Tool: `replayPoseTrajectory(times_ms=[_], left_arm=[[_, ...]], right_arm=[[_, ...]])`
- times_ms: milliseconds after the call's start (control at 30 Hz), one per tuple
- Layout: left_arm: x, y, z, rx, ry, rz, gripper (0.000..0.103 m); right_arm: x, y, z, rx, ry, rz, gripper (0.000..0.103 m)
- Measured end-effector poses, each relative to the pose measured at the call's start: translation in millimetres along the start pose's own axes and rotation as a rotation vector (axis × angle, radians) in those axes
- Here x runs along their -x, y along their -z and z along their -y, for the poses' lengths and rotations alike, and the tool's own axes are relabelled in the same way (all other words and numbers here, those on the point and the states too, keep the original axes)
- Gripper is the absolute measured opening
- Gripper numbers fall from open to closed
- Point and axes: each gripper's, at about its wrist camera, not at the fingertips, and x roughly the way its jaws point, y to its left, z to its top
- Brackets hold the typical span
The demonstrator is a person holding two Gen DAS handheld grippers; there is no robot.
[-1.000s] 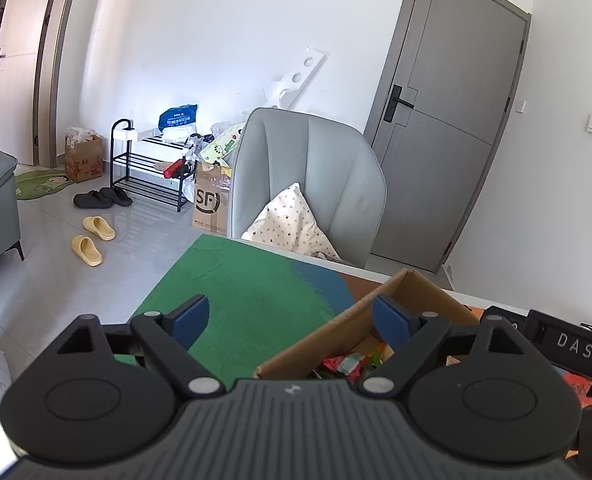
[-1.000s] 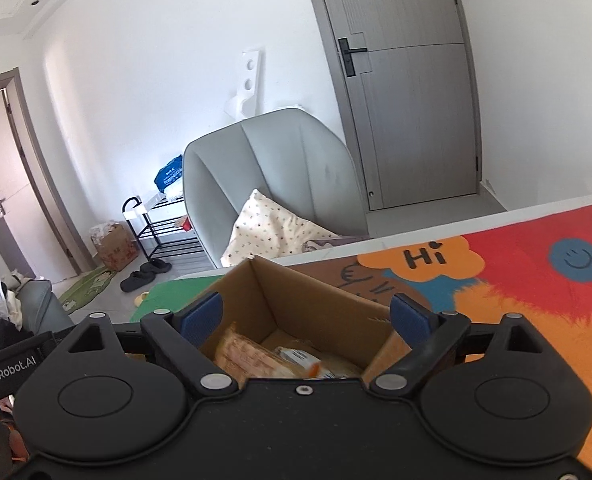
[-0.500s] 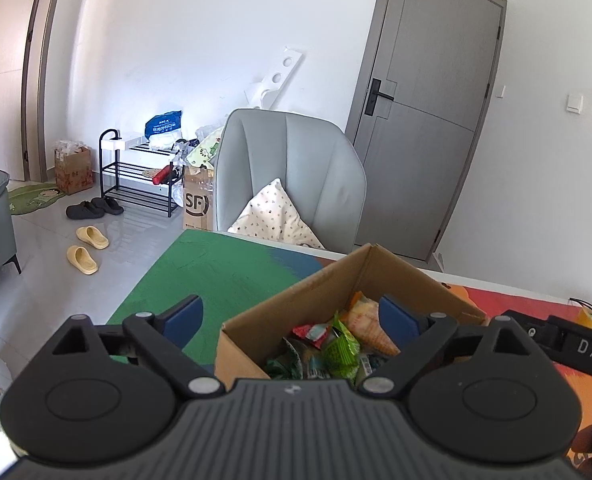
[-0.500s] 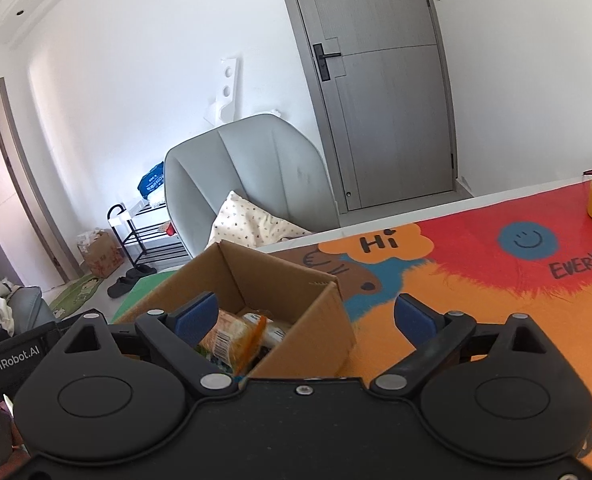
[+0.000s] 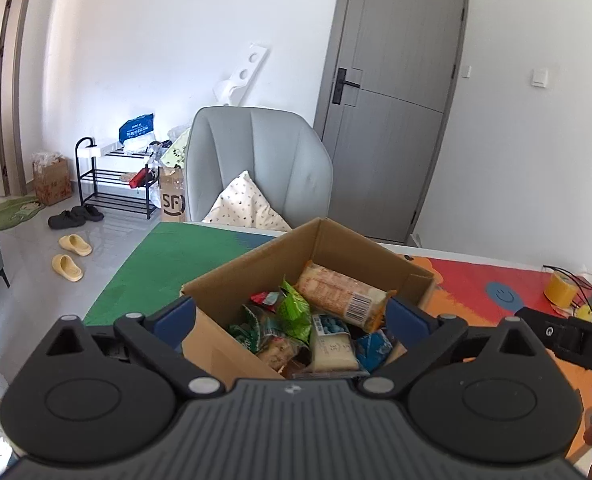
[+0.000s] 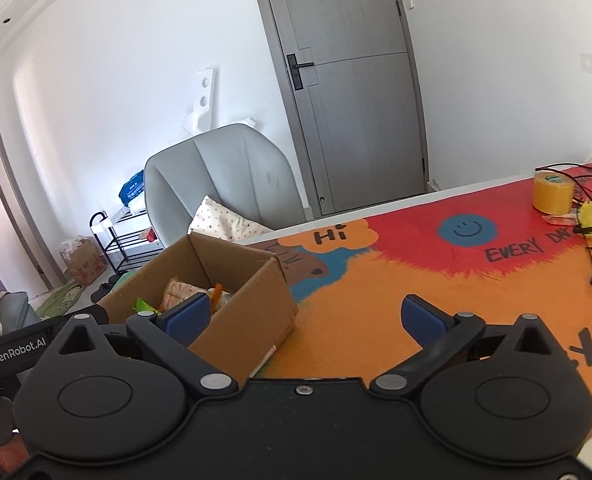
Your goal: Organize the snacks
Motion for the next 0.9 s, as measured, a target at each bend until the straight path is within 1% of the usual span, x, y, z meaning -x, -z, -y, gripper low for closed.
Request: replayPoseTrajectory(times_ms=[67, 300, 533, 667, 900], left_arm=[[6, 2, 3, -0.012, 0.003, -0.003, 0.103], [24, 5, 6, -0.041, 0.023, -0.023, 0.103], [47, 4, 5, -0.069, 0.040, -0.009, 0.103], [60, 4, 8, -0.120, 0.028, 0.006, 0.103], [82, 4, 6, -0.140, 0.068, 0.021, 0.103]], right_arm=[[6, 2, 3, -0.004, 0.007, 0.002, 0.103], [29, 8, 12, -0.008, 0.021, -0.004, 0.103], [54, 11, 14, 0.001, 0.037, 0.003, 0.103], [71, 12, 15, 0.006, 0.054, 0.026, 0.103], [94, 15, 14, 0.018, 0.084, 0.042, 0.103]])
